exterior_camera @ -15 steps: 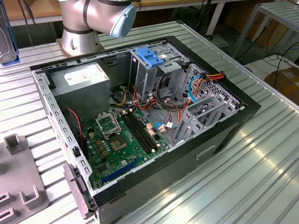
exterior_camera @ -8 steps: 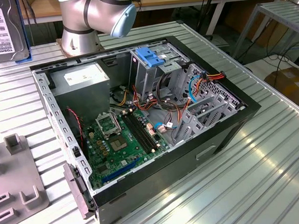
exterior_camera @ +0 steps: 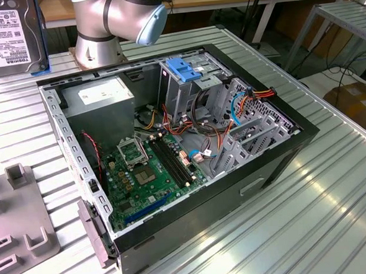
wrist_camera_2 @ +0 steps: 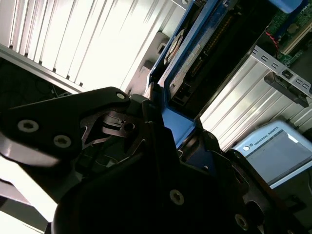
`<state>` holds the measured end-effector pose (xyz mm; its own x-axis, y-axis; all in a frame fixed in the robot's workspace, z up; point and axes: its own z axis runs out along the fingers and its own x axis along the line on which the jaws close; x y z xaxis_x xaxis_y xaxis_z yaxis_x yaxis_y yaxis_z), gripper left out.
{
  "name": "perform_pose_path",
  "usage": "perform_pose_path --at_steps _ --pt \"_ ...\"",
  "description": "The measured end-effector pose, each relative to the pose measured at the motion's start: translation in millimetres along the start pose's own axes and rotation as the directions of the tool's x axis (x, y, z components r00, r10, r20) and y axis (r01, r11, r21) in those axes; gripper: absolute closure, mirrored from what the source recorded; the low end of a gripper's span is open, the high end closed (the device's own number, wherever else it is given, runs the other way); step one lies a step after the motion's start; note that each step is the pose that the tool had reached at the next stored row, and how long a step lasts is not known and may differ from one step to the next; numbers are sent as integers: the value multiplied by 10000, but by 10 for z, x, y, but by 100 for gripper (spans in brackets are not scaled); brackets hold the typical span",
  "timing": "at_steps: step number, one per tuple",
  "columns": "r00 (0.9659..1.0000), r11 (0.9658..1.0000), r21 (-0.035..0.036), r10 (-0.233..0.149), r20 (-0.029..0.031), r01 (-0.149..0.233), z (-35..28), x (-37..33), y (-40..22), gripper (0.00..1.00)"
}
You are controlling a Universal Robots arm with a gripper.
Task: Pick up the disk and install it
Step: 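Pick up the disk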
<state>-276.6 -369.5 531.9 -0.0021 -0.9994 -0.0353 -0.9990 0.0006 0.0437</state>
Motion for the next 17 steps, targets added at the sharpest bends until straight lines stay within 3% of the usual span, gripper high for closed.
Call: perform_pose_path --at_steps 6,12,17 --pt "10000 10000 1 0 0 0 28 84 -25 63" --pt "10000 10000 -1 0 0 0 57 212 -61 63" --pt "10000 10000 1 0 1 0 77 259 -135 63"
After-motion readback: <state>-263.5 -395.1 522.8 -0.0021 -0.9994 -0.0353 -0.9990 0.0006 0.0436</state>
